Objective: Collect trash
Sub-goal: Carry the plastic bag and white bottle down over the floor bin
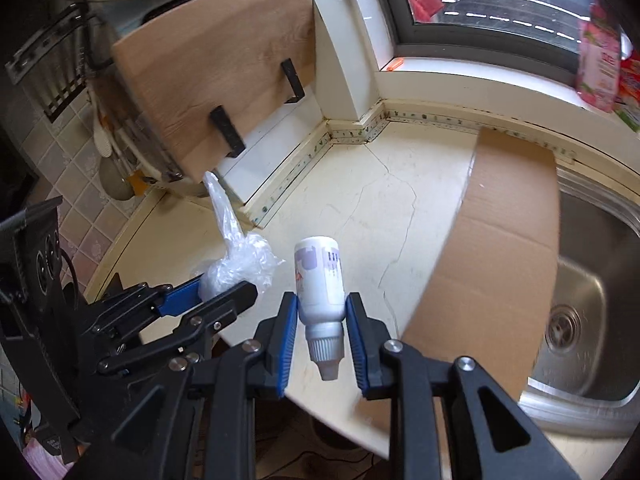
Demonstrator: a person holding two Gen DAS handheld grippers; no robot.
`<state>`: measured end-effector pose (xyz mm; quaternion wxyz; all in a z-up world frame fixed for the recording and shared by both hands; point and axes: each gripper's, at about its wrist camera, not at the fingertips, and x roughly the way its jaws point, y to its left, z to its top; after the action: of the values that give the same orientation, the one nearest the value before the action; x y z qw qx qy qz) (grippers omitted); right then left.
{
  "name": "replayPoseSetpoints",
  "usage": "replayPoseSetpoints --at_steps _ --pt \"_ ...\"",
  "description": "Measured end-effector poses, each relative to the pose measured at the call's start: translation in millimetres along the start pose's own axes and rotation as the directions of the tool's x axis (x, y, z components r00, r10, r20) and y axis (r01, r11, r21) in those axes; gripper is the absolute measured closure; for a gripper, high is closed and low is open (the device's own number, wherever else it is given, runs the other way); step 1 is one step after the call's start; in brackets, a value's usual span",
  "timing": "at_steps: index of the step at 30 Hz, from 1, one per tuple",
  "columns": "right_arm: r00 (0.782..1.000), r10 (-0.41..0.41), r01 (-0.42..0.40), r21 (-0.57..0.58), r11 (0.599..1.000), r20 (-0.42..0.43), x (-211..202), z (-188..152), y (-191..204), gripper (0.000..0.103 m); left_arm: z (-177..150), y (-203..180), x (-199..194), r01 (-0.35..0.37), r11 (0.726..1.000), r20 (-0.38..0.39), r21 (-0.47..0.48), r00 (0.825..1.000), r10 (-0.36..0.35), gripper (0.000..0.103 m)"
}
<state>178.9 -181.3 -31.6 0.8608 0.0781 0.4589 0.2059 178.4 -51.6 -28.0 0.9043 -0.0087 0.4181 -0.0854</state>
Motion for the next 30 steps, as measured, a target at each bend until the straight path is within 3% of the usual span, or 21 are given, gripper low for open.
replayPoseSetpoints --at_steps 7,14,22,30 --pt "0.999 -0.033 0.032 0.035 0.999 0.026 -45.3 -72.7 37.3 0.078 -59.4 -3.5 -59.1 0.106 0.994 -0.009 0.030 0.994 -0.106 0.079" --pt "1.000 -0.027 0.027 0.057 0.998 -0.010 -60.0 -128.1 70.1 0.078 -115.1 7.3 -84.8 0.177 0.984 -0.064 0.012 0.982 -0.176 0.079" --pt "0.997 -0.046 0.050 0.061 0.997 -0.065 -43.4 -190.9 90.1 0.078 -175.8 25.5 -79.5 0.173 0.985 -0.150 0.003 0.974 -0.171 0.079" --pt "0.986 -0.093 0.099 0.039 0.994 -0.141 10.2 -247.1 89.1 0.078 -234.4 50.3 -47.5 0.144 0.989 -0.233 -0.027 0.961 -0.147 0.079"
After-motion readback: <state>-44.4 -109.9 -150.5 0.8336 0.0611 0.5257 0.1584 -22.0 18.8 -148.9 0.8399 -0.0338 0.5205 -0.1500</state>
